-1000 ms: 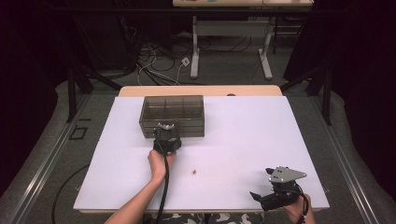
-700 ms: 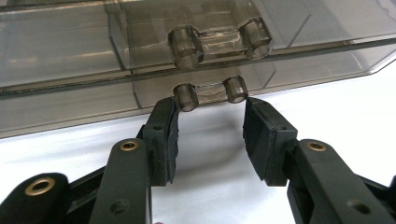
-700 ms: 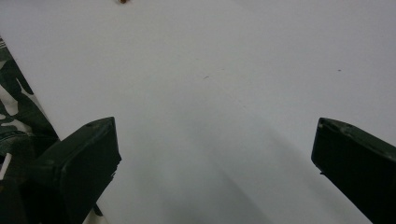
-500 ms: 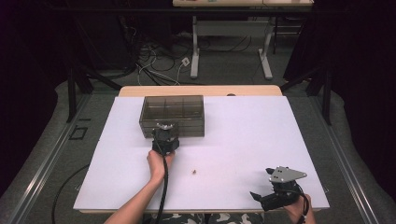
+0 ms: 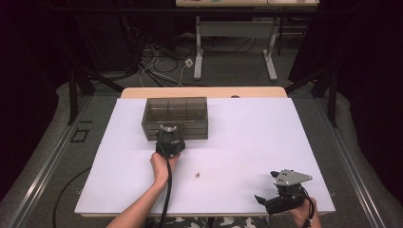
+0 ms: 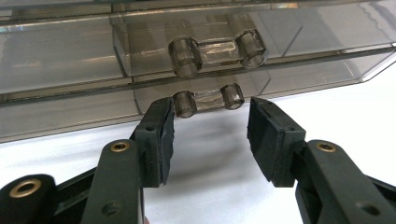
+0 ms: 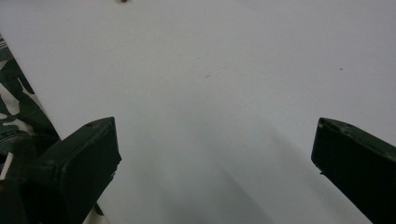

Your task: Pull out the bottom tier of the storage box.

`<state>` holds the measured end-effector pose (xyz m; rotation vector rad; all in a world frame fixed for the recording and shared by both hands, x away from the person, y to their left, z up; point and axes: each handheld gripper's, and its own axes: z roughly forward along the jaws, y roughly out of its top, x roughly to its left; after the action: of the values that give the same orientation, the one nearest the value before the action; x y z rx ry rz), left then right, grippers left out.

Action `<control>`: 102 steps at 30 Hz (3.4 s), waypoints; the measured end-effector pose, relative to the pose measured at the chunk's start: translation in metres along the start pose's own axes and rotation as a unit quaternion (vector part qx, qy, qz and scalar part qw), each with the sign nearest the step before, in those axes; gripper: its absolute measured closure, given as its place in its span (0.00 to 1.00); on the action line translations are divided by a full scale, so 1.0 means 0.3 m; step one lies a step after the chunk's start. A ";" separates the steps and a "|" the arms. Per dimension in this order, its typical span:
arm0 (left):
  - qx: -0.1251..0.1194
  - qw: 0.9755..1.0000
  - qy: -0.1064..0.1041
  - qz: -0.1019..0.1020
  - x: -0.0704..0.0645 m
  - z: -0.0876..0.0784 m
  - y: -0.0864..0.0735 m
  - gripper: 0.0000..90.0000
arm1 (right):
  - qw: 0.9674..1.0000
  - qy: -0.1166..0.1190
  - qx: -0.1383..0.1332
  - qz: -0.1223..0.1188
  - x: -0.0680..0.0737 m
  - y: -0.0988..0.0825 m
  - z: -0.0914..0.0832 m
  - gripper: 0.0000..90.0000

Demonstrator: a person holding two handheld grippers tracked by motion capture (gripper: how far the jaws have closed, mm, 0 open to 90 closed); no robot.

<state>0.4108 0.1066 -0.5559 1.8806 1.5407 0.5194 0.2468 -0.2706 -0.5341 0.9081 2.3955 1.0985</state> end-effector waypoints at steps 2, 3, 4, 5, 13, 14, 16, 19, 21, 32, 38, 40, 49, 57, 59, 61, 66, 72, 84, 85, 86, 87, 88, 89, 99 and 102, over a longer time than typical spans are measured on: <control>0.000 1.000 0.002 -0.001 0.002 0.000 -0.001 0.60 | 1.000 0.002 0.000 -0.001 -0.001 0.000 0.001 0.00; -0.002 1.000 -0.001 -0.004 0.004 0.001 -0.002 0.60 | 1.000 0.001 0.000 0.000 0.000 0.000 0.000 0.00; -0.001 1.000 -0.003 -0.006 0.005 0.001 -0.002 0.60 | 1.000 0.001 0.001 0.001 0.002 0.000 0.000 0.00; -0.002 1.000 -0.001 -0.005 0.003 0.002 -0.003 0.60 | 1.000 0.001 0.000 0.000 0.002 0.000 -0.001 0.00; -0.001 1.000 -0.004 -0.006 0.006 0.004 -0.003 0.60 | 1.000 0.000 0.000 0.002 0.002 0.000 -0.001 0.00; 0.001 1.000 -0.004 -0.005 0.006 0.004 -0.003 0.60 | 1.000 0.001 0.001 0.001 0.002 0.000 -0.001 0.00; 0.002 1.000 -0.004 -0.004 0.006 0.004 -0.003 0.60 | 1.000 0.001 0.000 0.002 0.002 0.000 -0.001 0.00; 0.002 1.000 -0.002 -0.005 0.004 0.001 -0.004 0.61 | 1.000 0.000 -0.001 0.001 0.001 0.000 -0.001 0.00; 0.003 1.000 -0.005 -0.008 0.006 -0.001 -0.004 0.61 | 1.000 0.001 0.000 0.001 0.001 0.000 0.000 0.00; -0.009 1.000 -0.012 -0.013 0.011 -0.008 -0.002 0.60 | 1.000 -0.001 -0.001 0.001 0.001 0.000 -0.002 0.01; -0.002 1.000 -0.011 -0.018 0.008 0.008 -0.009 0.57 | 1.000 0.004 0.000 0.004 0.002 -0.001 -0.003 0.00; -0.003 1.000 -0.012 -0.020 0.010 0.009 -0.009 0.58 | 1.000 0.001 -0.002 0.002 0.002 0.000 -0.005 0.00; -0.005 1.000 -0.015 -0.025 0.014 0.009 -0.011 0.60 | 1.000 -0.001 -0.003 -0.001 0.004 0.001 -0.006 0.00; -0.006 1.000 -0.013 -0.024 0.011 0.010 -0.012 0.58 | 1.000 0.001 -0.002 0.002 0.005 0.001 -0.003 0.00; -0.008 1.000 -0.010 -0.024 0.010 0.010 -0.013 0.59 | 1.000 0.001 -0.002 0.002 0.005 0.001 -0.003 0.00; -0.008 1.000 -0.009 -0.024 0.010 0.010 -0.013 0.60 | 1.000 0.002 -0.003 0.002 0.004 0.001 -0.003 0.00; -0.006 1.000 -0.006 -0.022 0.006 0.011 -0.012 0.60 | 1.000 0.002 -0.003 0.002 0.004 0.001 -0.003 0.00; -0.006 1.000 -0.009 -0.023 0.004 0.010 -0.013 0.58 | 1.000 0.002 -0.003 0.004 0.005 0.002 -0.002 0.01; -0.006 1.000 0.006 -0.025 -0.011 0.008 -0.016 0.50 | 1.000 0.002 0.001 0.000 0.005 0.002 -0.005 0.01; -0.006 1.000 0.006 -0.025 -0.011 0.008 -0.016 0.49 | 1.000 0.002 0.001 0.000 0.005 0.002 -0.005 0.01; -0.007 1.000 0.011 -0.024 -0.021 0.012 -0.016 0.47 | 1.000 0.002 -0.003 0.002 0.006 0.002 -0.004 0.00; -0.007 1.000 0.011 -0.024 -0.021 0.012 -0.016 0.47 | 1.000 0.001 -0.003 0.002 0.006 0.002 -0.004 0.00; -0.007 1.000 0.012 -0.026 -0.027 0.015 -0.015 0.48 | 1.000 0.001 -0.003 0.002 0.005 0.002 -0.003 0.01; -0.009 1.000 0.015 -0.025 -0.032 0.018 -0.014 0.48 | 1.000 0.001 -0.002 0.003 0.006 0.001 -0.003 0.00; -0.014 0.999 0.028 -0.033 -0.026 0.017 -0.017 0.60 | 1.000 0.003 -0.003 0.000 0.005 0.001 -0.003 0.00; -0.015 0.999 0.028 -0.036 -0.027 0.017 -0.017 0.61 | 1.000 0.002 -0.003 0.001 0.006 0.001 -0.003 0.01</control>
<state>0.4086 0.0980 -0.5624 1.7950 1.6209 0.5649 0.2453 -0.2697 -0.5333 0.9075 2.3940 1.1098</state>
